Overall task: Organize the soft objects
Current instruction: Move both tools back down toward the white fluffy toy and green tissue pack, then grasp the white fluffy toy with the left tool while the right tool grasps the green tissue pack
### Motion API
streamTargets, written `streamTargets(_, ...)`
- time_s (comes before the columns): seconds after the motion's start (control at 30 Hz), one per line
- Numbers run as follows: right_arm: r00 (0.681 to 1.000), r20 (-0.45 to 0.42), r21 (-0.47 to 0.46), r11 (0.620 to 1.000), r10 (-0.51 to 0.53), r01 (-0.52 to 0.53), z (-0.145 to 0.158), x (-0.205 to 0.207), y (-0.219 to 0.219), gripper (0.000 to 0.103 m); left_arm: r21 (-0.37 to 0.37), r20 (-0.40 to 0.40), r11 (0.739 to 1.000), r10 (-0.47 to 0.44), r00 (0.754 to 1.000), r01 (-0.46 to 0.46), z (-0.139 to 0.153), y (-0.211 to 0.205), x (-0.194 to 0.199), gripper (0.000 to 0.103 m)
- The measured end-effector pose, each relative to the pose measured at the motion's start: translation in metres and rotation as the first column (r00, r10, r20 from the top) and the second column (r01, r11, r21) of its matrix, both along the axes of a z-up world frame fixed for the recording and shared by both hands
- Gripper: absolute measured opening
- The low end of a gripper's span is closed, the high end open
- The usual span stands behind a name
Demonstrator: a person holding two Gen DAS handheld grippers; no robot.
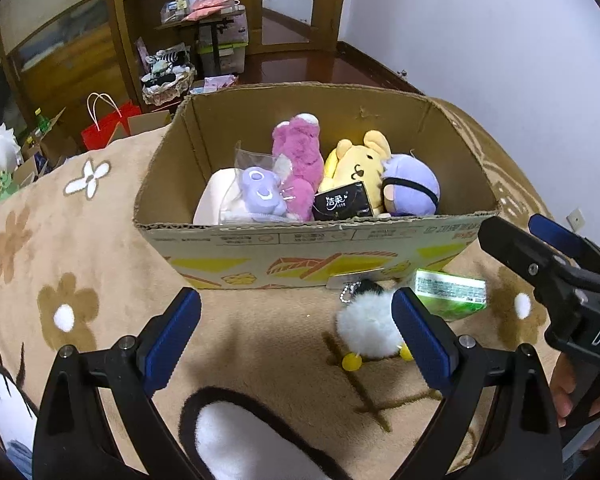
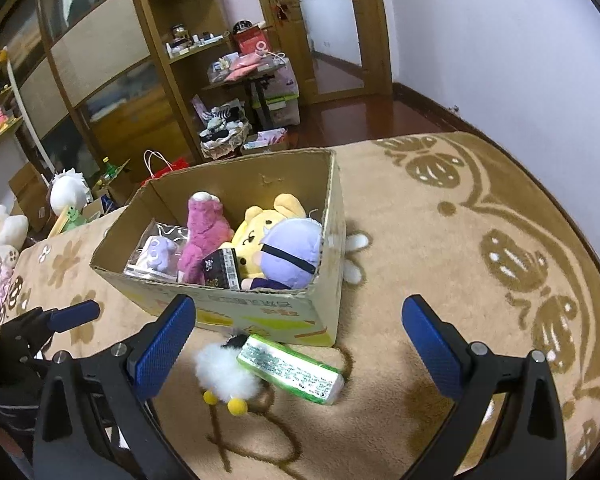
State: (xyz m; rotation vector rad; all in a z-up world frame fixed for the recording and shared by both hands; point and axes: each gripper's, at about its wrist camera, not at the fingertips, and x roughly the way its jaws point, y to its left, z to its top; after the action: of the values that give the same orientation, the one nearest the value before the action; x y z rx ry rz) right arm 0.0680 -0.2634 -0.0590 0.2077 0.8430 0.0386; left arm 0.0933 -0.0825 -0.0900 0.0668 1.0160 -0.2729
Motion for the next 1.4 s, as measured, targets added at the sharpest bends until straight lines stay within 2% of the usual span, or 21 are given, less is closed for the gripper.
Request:
streamTargets(0.33,0.997,-0.070,0.016,1.000,-0.014,0.015,-0.017,0.009,-0.001,0.103,0.051,-0.021,0.997,-0.055,0.998,0.056,-0.016,-0.016,0.004,0.095)
streamTargets(0.63,0.985,-0.174,0.055,0.998,-0.017,0.027,-0.038,0.017,-0.003,0.103,0.087,-0.031,0.990,-0.112,0.993,0.114,-0.029,-0.033,0.004,0.096)
streamTargets(1.0,0.968,-0.251,0.099,0.995,-0.005,0.031,-0.059,0.024,-0.002,0.103,0.097,-0.057,0.979,-0.173,0.983,0.177,-0.044,-0.050,0.003,0.096)
streamTargets(1.2,0.958,-0.286,0.088,0.996,0.006,0.020,-0.070,0.029,0.003,0.103,0.111,-0.079,0.975,-0.185,0.979,0.193,-0.055,-0.059,0.003,0.096)
streamTargets(1.4,0.950,-0.312,0.081,0.997,0.007,0.019,-0.075,0.027,0.006,0.103,0.094,-0.093,0.976,-0.186,0.978,0.195,-0.057,-0.059,0.002,0.096)
